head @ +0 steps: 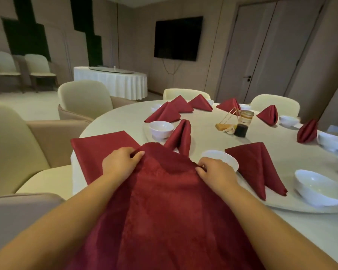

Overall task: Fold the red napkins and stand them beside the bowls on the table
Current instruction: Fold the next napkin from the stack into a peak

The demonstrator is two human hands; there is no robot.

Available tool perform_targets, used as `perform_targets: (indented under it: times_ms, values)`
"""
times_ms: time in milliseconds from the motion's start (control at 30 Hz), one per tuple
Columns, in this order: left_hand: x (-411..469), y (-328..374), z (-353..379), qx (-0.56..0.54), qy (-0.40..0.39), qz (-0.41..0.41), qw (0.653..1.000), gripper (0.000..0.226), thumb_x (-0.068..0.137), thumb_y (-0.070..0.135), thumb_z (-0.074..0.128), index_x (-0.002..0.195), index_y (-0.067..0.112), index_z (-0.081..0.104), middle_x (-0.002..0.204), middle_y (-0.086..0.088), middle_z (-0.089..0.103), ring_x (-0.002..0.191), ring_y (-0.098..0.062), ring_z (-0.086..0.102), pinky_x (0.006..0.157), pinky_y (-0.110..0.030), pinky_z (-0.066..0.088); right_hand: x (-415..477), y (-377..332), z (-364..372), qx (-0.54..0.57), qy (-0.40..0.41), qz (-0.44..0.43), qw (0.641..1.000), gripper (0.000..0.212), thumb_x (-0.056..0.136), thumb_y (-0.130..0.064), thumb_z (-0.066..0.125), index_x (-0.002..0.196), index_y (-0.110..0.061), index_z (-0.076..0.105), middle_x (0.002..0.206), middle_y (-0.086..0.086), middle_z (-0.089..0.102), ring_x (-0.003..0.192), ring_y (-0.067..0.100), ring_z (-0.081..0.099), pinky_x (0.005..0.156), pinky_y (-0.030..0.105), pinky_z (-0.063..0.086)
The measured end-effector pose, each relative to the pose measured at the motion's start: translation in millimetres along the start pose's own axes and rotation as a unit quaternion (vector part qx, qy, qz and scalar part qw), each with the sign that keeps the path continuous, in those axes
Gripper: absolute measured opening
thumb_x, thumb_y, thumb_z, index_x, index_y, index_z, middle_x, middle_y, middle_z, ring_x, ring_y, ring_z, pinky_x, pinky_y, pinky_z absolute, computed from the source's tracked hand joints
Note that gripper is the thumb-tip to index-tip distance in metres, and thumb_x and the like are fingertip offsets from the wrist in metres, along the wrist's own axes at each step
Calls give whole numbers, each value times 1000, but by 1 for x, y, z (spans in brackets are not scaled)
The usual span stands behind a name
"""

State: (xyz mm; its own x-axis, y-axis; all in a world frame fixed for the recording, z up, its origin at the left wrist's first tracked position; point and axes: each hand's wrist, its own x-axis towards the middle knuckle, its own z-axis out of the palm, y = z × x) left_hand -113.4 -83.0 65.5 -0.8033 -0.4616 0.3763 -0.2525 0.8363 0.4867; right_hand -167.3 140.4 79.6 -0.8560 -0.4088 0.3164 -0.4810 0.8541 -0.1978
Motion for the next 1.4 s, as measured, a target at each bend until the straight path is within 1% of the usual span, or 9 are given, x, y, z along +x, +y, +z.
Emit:
perform_targets:
  times_ms: [267,567,700,800,900,1000,1100,1233,1400]
  values:
    - [25,-23,74,101,-63,-6,993,36,94,46,42,92,16,61,98,-4,65,96,-25,58,68,-28,35,8,22,60,-8,-78,5,997,29,95,-20,40,122,-15,49,115,7,58,106,24,52,77,29,40]
    - [35,-30,101,172,-65,6,983,36,94,44,41,102,13,57,103,-7,64,99,-28,58,68,-30,34,-30,47,56,88,-93,28,991,48,88,-37,54,132,-25,39,110,-10,52,107,9,48,79,22,37]
    - [33,-32,99,111,-54,21,992,38,91,41,51,115,11,56,115,-11,60,107,-31,53,85,-36,34,-72,66,40,90,-136,68,984,55,84,-44,58,131,-31,35,88,-19,42,93,5,45,74,18,32]
    - [26,-26,81,33,-55,20,998,50,89,34,57,130,8,47,132,-16,48,120,-34,45,97,-40,31,-95,78,30,99,-181,74,976,49,84,-40,59,126,-32,38,83,-11,49,74,3,45,70,19,37]
    - [-6,-19,47,-26,-65,79,994,51,86,38,60,127,8,52,132,-13,49,123,-30,44,103,-38,28,-110,86,23,121,-194,72,971,42,85,-32,60,123,-30,42,79,-10,49,71,2,46,68,16,37]
    - [-67,-20,12,-88,-135,176,971,81,66,78,38,122,23,56,128,4,50,122,-7,41,111,-37,19,-120,87,20,137,-184,57,972,38,86,-25,58,121,-30,45,83,-18,47,77,-5,43,69,11,35]
    - [-123,-30,2,-101,-260,180,943,89,51,97,6,119,47,32,130,32,25,122,22,8,106,-11,-8,-130,86,17,139,-184,74,970,41,87,-25,57,126,-28,42,80,-16,44,75,-2,43,69,16,35]
    - [-147,-37,14,16,-315,158,935,102,33,94,-21,124,52,-1,134,34,-7,126,17,-13,90,-2,-27,-145,89,13,136,-189,104,967,43,89,-25,56,128,-27,40,74,-15,42,68,-3,42,63,13,34]
    - [-147,-31,23,96,-291,194,932,133,30,87,-34,145,31,2,149,20,-6,125,8,-17,96,-12,-26,-154,91,9,169,-159,124,965,33,89,-14,55,120,-24,49,70,-6,46,65,5,47,63,14,36]
